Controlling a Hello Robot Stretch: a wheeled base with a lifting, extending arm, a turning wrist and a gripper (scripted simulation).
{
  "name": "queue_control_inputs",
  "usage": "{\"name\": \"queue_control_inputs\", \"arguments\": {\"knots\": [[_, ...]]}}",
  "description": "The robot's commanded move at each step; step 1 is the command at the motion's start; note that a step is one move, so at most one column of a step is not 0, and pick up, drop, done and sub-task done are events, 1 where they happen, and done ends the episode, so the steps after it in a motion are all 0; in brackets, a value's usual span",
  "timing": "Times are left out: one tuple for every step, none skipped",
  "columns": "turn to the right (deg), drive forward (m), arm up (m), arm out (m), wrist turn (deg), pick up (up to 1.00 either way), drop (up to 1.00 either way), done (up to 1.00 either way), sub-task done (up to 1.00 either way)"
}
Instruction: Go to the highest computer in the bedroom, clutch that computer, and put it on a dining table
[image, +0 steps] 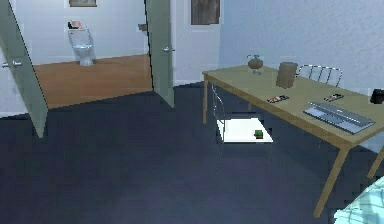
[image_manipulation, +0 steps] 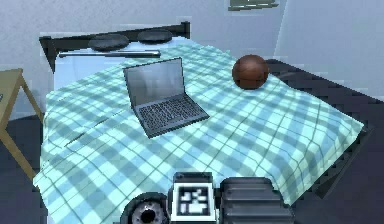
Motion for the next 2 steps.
{"name": "queue_control_inputs", "arguments": {"knots": [[0.0,0.0,0.0,0.5,0.0,0.0,0.0,0.0,0.0],[0.0,0.0,0.0,0.0,45.0,0.0,0.0,0.0,0.0]]}}
